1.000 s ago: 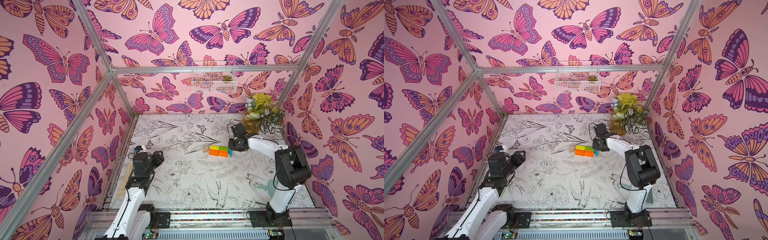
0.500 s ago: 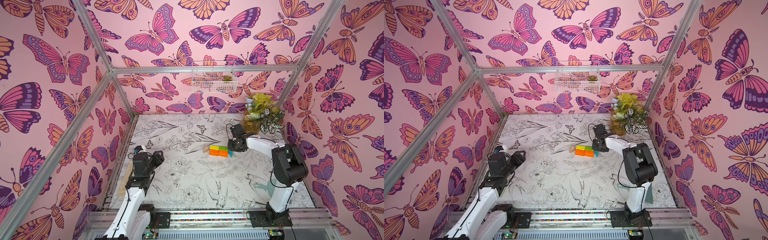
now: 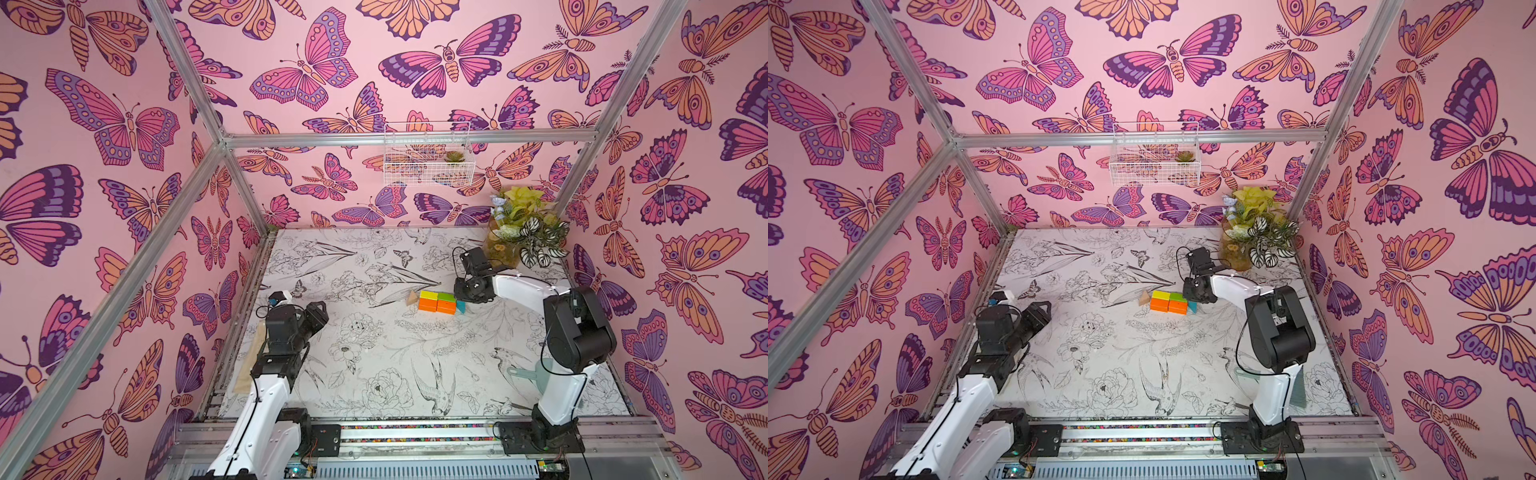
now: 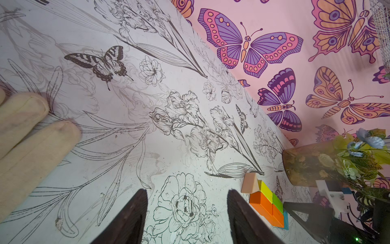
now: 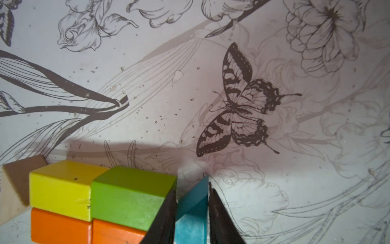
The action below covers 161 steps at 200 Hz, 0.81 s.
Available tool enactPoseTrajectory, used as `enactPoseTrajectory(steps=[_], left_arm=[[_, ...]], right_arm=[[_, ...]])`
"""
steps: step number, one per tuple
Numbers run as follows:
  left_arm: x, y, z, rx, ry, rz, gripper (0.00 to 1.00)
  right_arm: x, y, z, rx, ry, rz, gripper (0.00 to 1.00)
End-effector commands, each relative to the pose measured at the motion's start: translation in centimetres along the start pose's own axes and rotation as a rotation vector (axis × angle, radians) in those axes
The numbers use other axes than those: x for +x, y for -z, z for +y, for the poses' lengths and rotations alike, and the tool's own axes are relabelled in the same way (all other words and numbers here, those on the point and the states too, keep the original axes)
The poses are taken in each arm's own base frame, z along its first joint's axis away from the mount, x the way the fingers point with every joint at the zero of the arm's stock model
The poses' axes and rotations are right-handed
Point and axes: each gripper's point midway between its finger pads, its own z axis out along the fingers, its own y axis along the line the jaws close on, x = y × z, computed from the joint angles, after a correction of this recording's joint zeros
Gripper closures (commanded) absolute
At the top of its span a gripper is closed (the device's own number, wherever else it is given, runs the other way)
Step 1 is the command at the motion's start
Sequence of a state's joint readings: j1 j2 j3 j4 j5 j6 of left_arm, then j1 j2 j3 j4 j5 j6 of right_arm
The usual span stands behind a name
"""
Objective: Assemble a piece of candy with building blocks
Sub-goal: Assemble the building block at the center of the board.
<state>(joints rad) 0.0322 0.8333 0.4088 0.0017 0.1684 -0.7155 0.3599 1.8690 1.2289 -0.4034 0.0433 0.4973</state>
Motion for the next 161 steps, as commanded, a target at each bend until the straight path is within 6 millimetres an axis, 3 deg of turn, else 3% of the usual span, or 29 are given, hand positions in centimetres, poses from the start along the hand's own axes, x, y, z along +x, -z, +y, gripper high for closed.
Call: enactPoseTrajectory(steps=[1, 46, 64, 84, 113, 116, 139, 161], left_arm=[[0.5, -0.1, 0.3, -0.008, -0.005, 0.017, 0.36], [0.5, -0.1, 0.3, -0.008, -0.006, 0.018, 0.37], [0.5, -0.1, 0.2, -0.005, -0.008, 0.018, 0.36], [-0.1, 0.1, -0.4, 0.01, -0.035, 0.007, 0.36], [-1.9, 0.4, -1.6, 0.012, -0.094, -0.024, 0.29], [-2.1, 0.4, -1.7, 0.007, -0.103, -0.027, 0.29], [-4.5, 0.7, -2.5, -0.03, -0.205, -0.081, 0.21], [-7.0, 0.4, -2.5, -0.121, -0.36, -0.116, 0.18]], right_arm=[[0.0, 0.1, 0.7, -0.022, 0.015, -0.002, 0.71], [-0.3, 0.7, 0.0, 0.014, 0.016, -0.017, 0.71], [-0.8, 2.0, -0.6, 0.044, 0.015, -0.054, 0.71], [-2.0, 4.7, -1.3, 0.071, 0.019, -0.138, 0.66], [-3.9, 9.8, -2.2, 0.099, 0.031, -0.259, 0.57], [-4.3, 11.2, -2.3, 0.095, 0.032, -0.288, 0.55], [-5.7, 15.5, -3.7, 0.088, 0.026, -0.385, 0.41], [-6.3, 17.7, -5.8, 0.126, 0.059, -0.475, 0.3]])
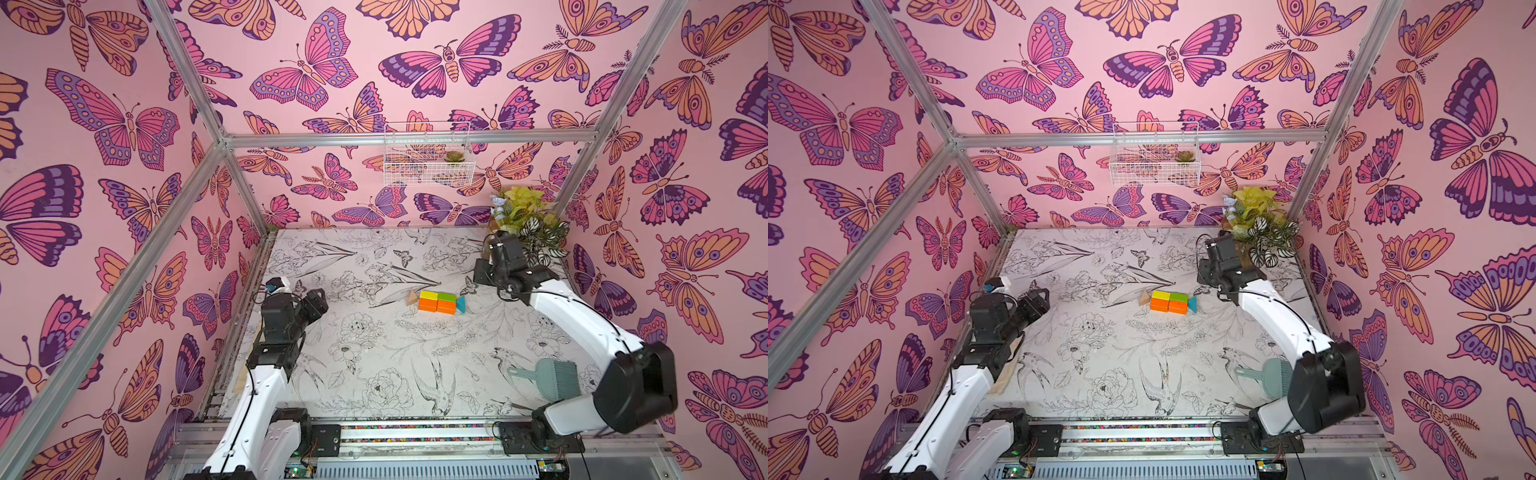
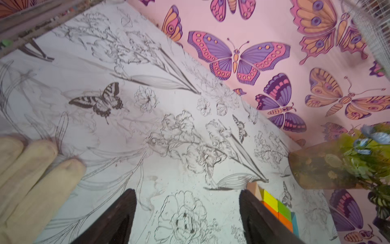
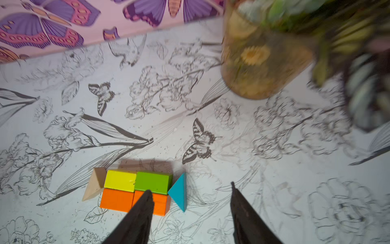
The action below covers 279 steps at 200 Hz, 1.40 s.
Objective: Assemble a piece of candy with building blocks
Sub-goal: Assemble the building block at the center of the board, then reset both arms
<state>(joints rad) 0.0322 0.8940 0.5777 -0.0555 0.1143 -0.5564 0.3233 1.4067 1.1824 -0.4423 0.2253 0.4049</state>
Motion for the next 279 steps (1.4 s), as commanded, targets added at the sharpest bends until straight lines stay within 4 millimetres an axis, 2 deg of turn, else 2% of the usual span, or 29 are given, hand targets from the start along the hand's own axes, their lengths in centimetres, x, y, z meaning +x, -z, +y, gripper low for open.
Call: enactPoseTrajectory(steps=[1, 18, 29, 34, 39, 43, 46, 48, 64, 79, 92, 104, 133, 135, 143, 147, 160, 171, 180, 191, 198, 206, 209, 218, 225, 231, 244, 260, 279], left_arm=[[-2.4, -0.3, 0.8, -0.11, -0.203, -0.037, 0.18], [-3.6, -1.3, 2.2, -0.203, -0.306, -0.059, 0.16], [-3.3, -2.4, 2.9, -0.228, -0.365, -0.051, 0.15], [-2.9, -3.0, 3.0, -0.221, -0.392, -0.035, 0.01], [-2.5, -3.6, 3.1, -0.211, -0.41, -0.02, 0.0], [-2.3, -4.1, 3.1, -0.2, -0.425, -0.017, 0.0], [-2.0, -4.5, 3.1, -0.191, -0.436, -0.015, 0.0], [-1.8, -4.7, 3.2, -0.19, -0.444, -0.012, 0.01], [-1.0, -6.1, 4.2, -0.193, -0.477, -0.048, 0.0], [-0.9, -6.4, 4.3, -0.165, -0.494, -0.145, 0.0], [-1.1, -6.0, 4.1, -0.125, -0.501, -0.251, 0.01], [-0.3, -6.1, 4.4, -0.133, -0.507, -0.196, 0.0], [0.4, -6.3, 4.4, -0.105, -0.518, -0.209, 0.0], [1.0, -6.6, 4.8, -0.11, -0.518, -0.191, 0.0], [0.7, -7.0, 4.6, -0.092, -0.524, -0.229, 0.0], [2.4, -7.1, 5.4, -0.096, -0.528, -0.193, 0.0], [3.6, -8.0, 5.7, -0.071, -0.541, -0.18, 0.0], [4.4, -8.6, 6.2, -0.072, -0.546, -0.186, 0.01], [4.1, -9.0, 6.5, -0.088, -0.544, -0.211, 0.0], [4.6, -9.2, 7.0, -0.119, -0.527, -0.124, 0.0], [4.5, -9.4, 6.8, -0.113, -0.534, -0.133, 0.01], [4.6, -9.8, 6.9, -0.107, -0.545, -0.139, 0.0], [3.8, -10.1, 6.4, -0.107, -0.543, -0.143, 0.0], [3.8, -10.3, 6.5, -0.123, -0.531, -0.096, 0.0], [3.5, -10.3, 6.3, -0.112, -0.537, -0.133, 0.0], [3.5, -10.3, 6.3, -0.106, -0.543, -0.154, 0.0], [3.8, -10.3, 6.4, -0.119, -0.533, -0.104, 0.01], [3.5, -10.3, 6.3, -0.11, -0.543, -0.148, 0.0], [3.6, -10.2, 6.4, -0.118, -0.538, -0.123, 0.0]], right_arm=[[-0.6, 1.3, -3.3, 0.098, 0.07, -0.06, 0.3], [-0.7, 2.0, -5.7, 0.205, 0.125, -0.145, 0.3], [-0.4, 2.2, -7.1, 0.263, 0.129, -0.211, 0.3], [-0.3, 2.4, -7.7, 0.28, 0.114, -0.248, 0.3], [-0.2, 2.5, -8.0, 0.285, 0.099, -0.287, 0.28], [0.0, 2.6, -8.3, 0.284, 0.091, -0.319, 0.18], [0.0, 2.7, -8.4, 0.28, 0.082, -0.349, 0.03], [0.1, 2.7, -8.5, 0.282, 0.078, -0.368, 0.0], [0.6, 2.5, -9.0, 0.271, 0.077, -0.505, 0.01], [1.2, 1.9, -9.5, 0.3, 0.121, -0.56, 0.01], [1.9, 0.9, -10.0, 0.342, 0.168, -0.528, 0.01], [2.5, 0.1, -10.4, 0.373, 0.192, -0.514, 0.01], [3.8, -1.8, -11.4, 0.4, 0.186, -0.514, 0.01], [3.9, -1.9, -11.7, 0.408, 0.183, -0.503, 0.01], [4.5, -2.8, -11.9, 0.402, 0.181, -0.467, 0.01], [4.7, -3.3, -11.8, 0.381, 0.186, -0.463, 0.01], [5.8, -4.4, -11.9, 0.374, 0.192, -0.455, 0.01], [5.8, -4.4, -11.9, 0.366, 0.185, -0.507, 0.01], [5.8, -4.3, -12.0, 0.363, 0.178, -0.521, 0.01], [5.9, -4.5, -12.1, 0.355, 0.174, -0.488, 0.01], [6.0, -4.8, -12.2, 0.335, 0.167, -0.461, 0.01], [6.0, -5.3, -12.6, 0.309, 0.152, -0.436, 0.01], [6.0, -5.5, -12.6, 0.289, 0.145, -0.43, 0.01], [6.4, -6.2, -13.1, 0.243, 0.108, -0.4, 0.01], [6.9, -7.2, -13.8, 0.18, 0.068, -0.405, 0.01], [6.4, -6.7, -13.7, 0.166, 0.066, -0.475, 0.01], [6.9, -6.6, -14.1, 0.196, 0.054, -0.39, 0.01], [6.4, -6.8, -14.1, 0.193, 0.052, -0.456, 0.01], [6.9, -6.9, -14.2, 0.205, 0.053, -0.386, 0.01]])
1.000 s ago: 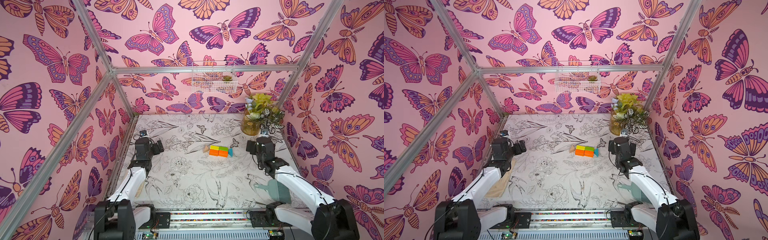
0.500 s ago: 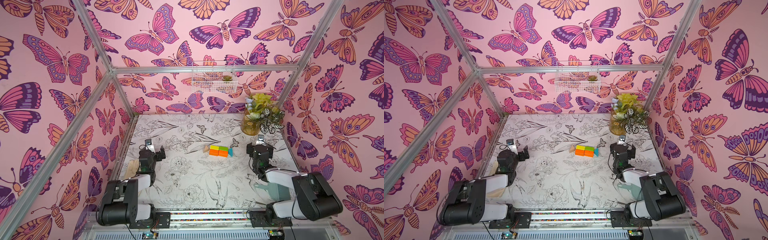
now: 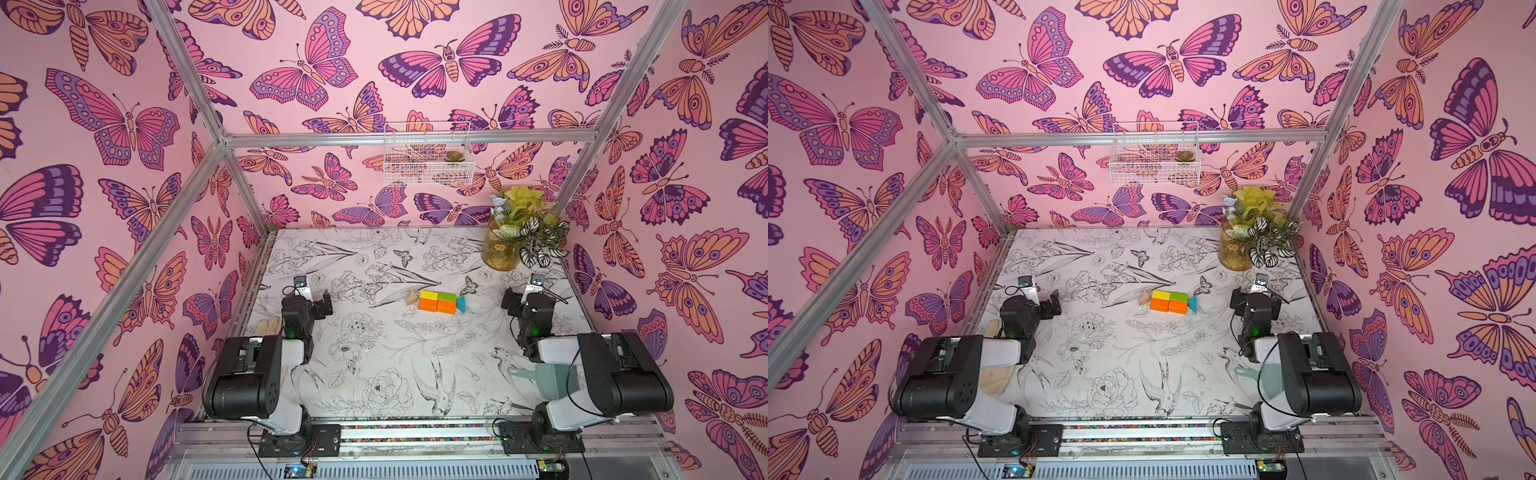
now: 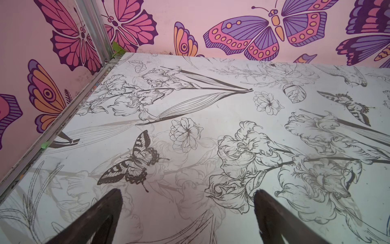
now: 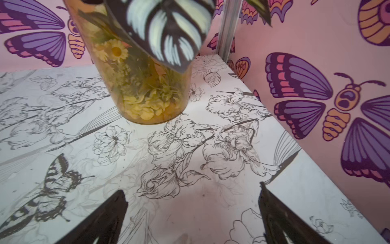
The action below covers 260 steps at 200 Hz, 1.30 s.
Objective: Assemble a piece of candy with building blocks
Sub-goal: Reset both arms
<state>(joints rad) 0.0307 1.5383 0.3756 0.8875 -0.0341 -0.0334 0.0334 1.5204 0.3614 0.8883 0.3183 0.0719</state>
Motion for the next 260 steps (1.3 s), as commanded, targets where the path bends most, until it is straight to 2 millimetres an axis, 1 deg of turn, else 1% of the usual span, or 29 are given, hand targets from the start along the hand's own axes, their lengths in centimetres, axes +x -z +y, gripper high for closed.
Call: enactPoseTrajectory(steps=[1, 17, 42, 165, 177, 180, 182, 185, 190, 211, 224, 233, 244, 246, 248, 255, 260], left_arm=[[0.1, 0.1, -0.2, 0.001, -0.013, 0.009, 0.0], [0.1, 0.1, -0.4, 0.009, -0.023, -0.003, 0.0], [0.2, 0.0, -0.7, 0.021, -0.033, 0.001, 0.01], [0.2, 0.0, -0.9, 0.029, -0.032, 0.005, 0.0], [0.2, 0.6, -1.9, 0.092, -0.055, -0.018, 0.0], [-0.3, 0.8, -2.2, 0.108, -0.062, -0.039, 0.0], [0.8, 1.2, -2.2, 0.115, -0.065, -0.022, 0.0], [0.9, 1.6, -2.3, 0.119, -0.069, -0.037, 0.0], [0.8, 2.2, -2.1, 0.107, -0.064, -0.067, 0.0], [0.5, 4.2, 0.0, -0.004, -0.003, -0.176, 0.0], [0.7, 4.6, 0.0, 0.003, -0.006, -0.195, 0.01], [0.6, 4.3, -0.4, 0.025, -0.017, -0.193, 0.01], [0.6, 4.1, -1.0, 0.052, -0.033, -0.191, 0.0], [0.6, 4.1, -1.0, 0.054, -0.034, -0.189, 0.0], [0.6, 4.1, -1.0, 0.054, -0.034, -0.189, 0.0], [0.6, 4.0, -0.9, 0.049, -0.032, -0.181, 0.0], [0.6, 3.8, -0.8, 0.041, -0.028, -0.176, 0.0]], right_arm=[[-0.2, 0.0, 0.7, -0.04, -0.024, 0.02, 0.01], [-0.5, -0.1, 0.8, -0.043, -0.032, -0.02, 0.01], [-0.3, 0.0, 0.8, -0.042, -0.025, 0.017, 0.01], [-0.5, 0.1, 0.8, -0.043, -0.025, 0.005, 0.01], [-0.5, 0.2, 0.6, -0.033, -0.031, 0.0, 0.01], [-0.5, 0.2, 0.5, -0.03, -0.036, -0.006, 0.01], [-0.5, 0.3, 0.4, -0.027, -0.037, -0.011, 0.01], [-0.6, 0.4, 0.3, -0.026, -0.041, -0.02, 0.01], [-0.8, 0.8, 0.3, -0.032, -0.047, -0.042, 0.01], [-0.8, 2.4, -0.2, -0.04, -0.071, -0.127, 0.01], [-0.6, 3.2, -0.4, -0.045, -0.081, -0.163, 0.01], [-0.6, 3.1, -0.3, -0.05, -0.077, -0.159, 0.01], [-0.4, 2.5, -0.1, -0.053, -0.064, -0.121, 0.01], [-0.6, 2.4, 0.0, -0.056, -0.064, -0.12, 0.01], [-0.3, 2.2, 0.1, -0.055, -0.057, -0.101, 0.01], [-0.1, 1.7, 0.5, -0.066, -0.04, -0.064, 0.01], [-0.3, 1.1, 0.9, -0.076, -0.029, -0.046, 0.01]])
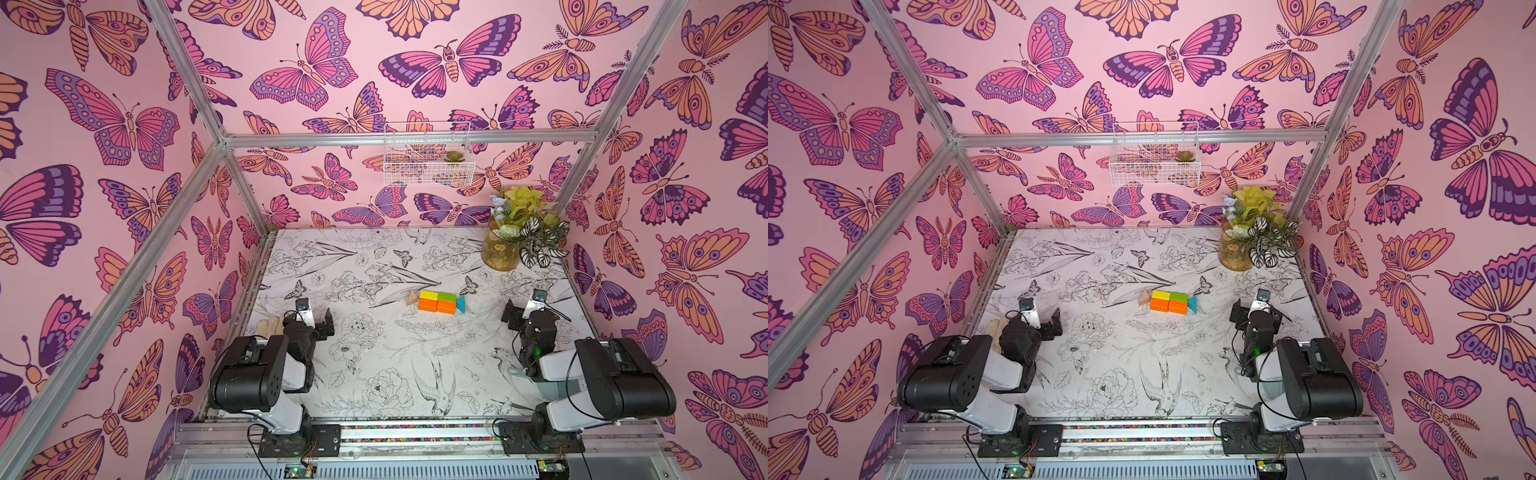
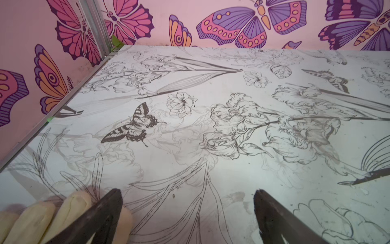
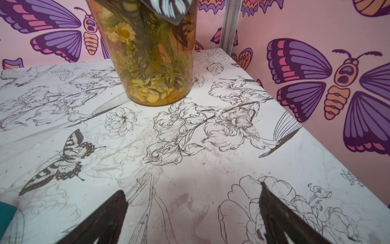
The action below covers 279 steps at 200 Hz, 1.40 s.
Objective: Assemble a piece of candy with building blocks
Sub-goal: Reset both arms
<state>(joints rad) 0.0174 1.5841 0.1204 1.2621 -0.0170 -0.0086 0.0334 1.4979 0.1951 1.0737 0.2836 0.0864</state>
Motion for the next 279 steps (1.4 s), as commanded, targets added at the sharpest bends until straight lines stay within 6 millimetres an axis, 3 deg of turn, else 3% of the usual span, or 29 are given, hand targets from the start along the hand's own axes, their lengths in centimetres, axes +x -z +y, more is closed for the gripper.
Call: enactPoseTrajectory(steps=[1, 15, 39, 226, 249, 253, 279], left_arm=[[-3.0, -0.3, -0.1, 0.005, -0.002, -0.103, 0.0], [-3.3, -1.1, 0.3, -0.019, 0.009, -0.082, 0.0], [-3.0, -4.3, 0.4, -0.028, 0.006, 0.1, 0.0], [-3.0, -4.1, 0.1, -0.013, 0.003, 0.075, 0.01], [-3.8, -3.6, -0.7, 0.039, -0.015, 0.021, 0.0], [-2.6, -2.9, -0.8, 0.043, -0.016, 0.037, 0.0], [-2.8, -1.4, -0.3, 0.017, -0.008, -0.036, 0.0]], right_arm=[[-2.3, -1.7, 1.4, -0.041, 0.0, -0.003, 0.01], [-2.2, -2.9, 2.4, -0.068, 0.031, 0.073, 0.01], [-2.4, -2.8, 1.9, -0.05, 0.02, 0.05, 0.01], [-2.3, -2.8, 2.2, -0.059, 0.024, 0.058, 0.01], [-2.4, -2.8, 2.1, -0.059, 0.022, 0.052, 0.01], [-2.4, -2.8, 2.1, -0.059, 0.023, 0.054, 0.01], [-2.3, -2.3, 1.9, -0.057, 0.017, 0.031, 0.01]])
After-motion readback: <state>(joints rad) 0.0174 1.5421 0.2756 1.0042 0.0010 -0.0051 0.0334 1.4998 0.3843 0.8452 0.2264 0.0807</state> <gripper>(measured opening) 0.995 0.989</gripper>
